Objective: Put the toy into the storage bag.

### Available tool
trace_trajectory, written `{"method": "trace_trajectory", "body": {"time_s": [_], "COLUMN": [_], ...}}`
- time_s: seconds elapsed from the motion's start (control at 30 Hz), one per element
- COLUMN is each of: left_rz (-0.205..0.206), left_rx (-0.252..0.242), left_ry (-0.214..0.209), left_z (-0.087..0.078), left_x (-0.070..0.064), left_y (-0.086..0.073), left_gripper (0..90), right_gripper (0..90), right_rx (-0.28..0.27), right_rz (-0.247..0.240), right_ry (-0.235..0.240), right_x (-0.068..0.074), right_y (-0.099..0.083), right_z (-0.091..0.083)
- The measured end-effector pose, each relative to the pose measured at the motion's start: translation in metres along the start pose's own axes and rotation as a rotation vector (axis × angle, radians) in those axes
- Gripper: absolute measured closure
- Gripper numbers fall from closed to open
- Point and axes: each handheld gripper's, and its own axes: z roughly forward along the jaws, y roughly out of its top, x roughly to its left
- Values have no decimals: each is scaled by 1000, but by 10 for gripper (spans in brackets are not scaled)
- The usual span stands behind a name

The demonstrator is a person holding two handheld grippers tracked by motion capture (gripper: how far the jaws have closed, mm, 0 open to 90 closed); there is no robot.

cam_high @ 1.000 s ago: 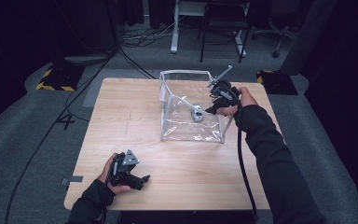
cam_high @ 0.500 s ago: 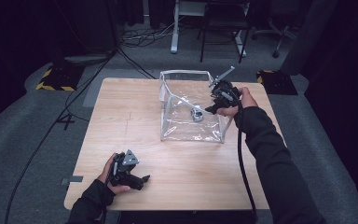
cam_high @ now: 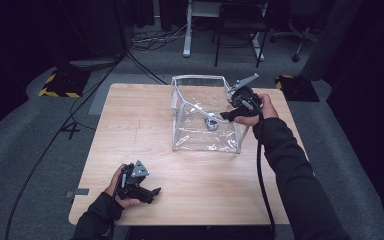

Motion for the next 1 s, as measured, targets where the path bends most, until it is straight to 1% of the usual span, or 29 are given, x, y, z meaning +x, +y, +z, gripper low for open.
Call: {"method": "trace_trajectory", "body": {"time_s": [0.03,0.23,0.27,0.4,0.5,0.57,0.67,0.7,0.73,0.77,0.8,1.0], "left_rz": [0,0,0,0,0,0,0,0,0,0,0,0], "left_rx": [0,0,0,0,0,0,0,0,0,0,0,0], "left_ry": [0,0,0,0,0,0,0,0,0,0,0,0], "left_z": [0,0,0,0,0,0,0,0,0,0,0,0], "left_x": [0,0,0,0,0,0,0,0,0,0,0,0], "left_y": [0,0,0,0,0,0,0,0,0,0,0,0], "left_gripper": [6,6,6,6,7,6,6,6,6,6,6,6], "right_gripper": [368,340,340,338,336,332,328,327,326,324,324,326], "right_rx": [-9,-69,-91,-111,-133,-144,-159,-162,-169,-174,-177,-199], "right_rz": [16,23,23,16,34,26,37,26,28,46,31,52], "right_ry": [-7,-20,-19,-37,-44,-55,-61,-71,-73,-67,-77,-85], "right_x": [-1,-4,-4,-5,-5,-6,-6,-8,-8,-8,-10,-15], "right_y": [-1,-3,-3,-3,-4,-4,-5,-6,-6,-7,-7,-11], "right_z": [-2,-8,-10,-15,-17,-20,-22,-23,-24,-25,-26,-31]}}
